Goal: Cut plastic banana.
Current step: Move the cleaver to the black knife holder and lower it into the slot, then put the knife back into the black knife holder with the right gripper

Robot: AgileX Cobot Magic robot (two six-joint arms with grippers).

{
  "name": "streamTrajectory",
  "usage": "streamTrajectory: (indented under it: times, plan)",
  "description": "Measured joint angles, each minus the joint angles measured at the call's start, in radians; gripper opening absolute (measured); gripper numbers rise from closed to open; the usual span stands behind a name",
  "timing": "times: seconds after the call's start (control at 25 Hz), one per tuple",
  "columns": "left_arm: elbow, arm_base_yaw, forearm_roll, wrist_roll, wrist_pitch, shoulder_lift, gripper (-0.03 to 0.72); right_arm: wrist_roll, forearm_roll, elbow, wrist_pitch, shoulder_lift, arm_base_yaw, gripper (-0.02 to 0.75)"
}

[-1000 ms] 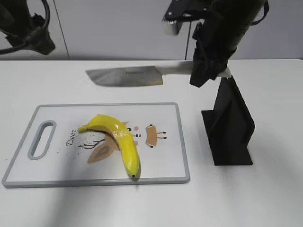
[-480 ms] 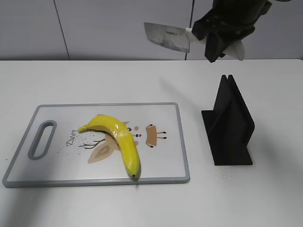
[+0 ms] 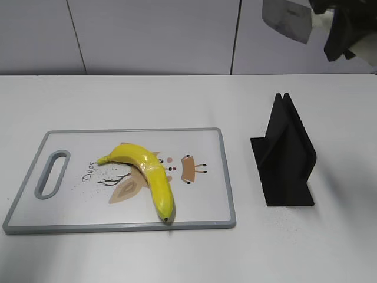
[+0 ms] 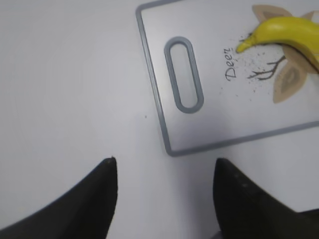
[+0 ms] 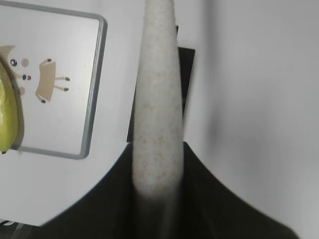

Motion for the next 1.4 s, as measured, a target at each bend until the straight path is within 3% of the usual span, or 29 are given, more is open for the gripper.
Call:
streamTrajectory:
  times: [0.56, 1.0, 1.4]
  plan:
    - [0.414, 0.0, -0.033, -0.01, 0.004, -0.65, 0.584, 0.098, 0.008, 0.342, -0.064, -0.141, -0.002, 0.162]
    - [0.52, 0.0, -0.022, -0.012, 0.004, -1.102, 0.584, 0.103, 0.011, 0.396, -0.162, -0.141, -0.002, 0.162]
    - [0.636, 0.0, -0.027, -0.018, -0.051, -1.253, 0.566, 0.103, 0.012, 0.396, -0.181, -0.141, -0.002, 0.162]
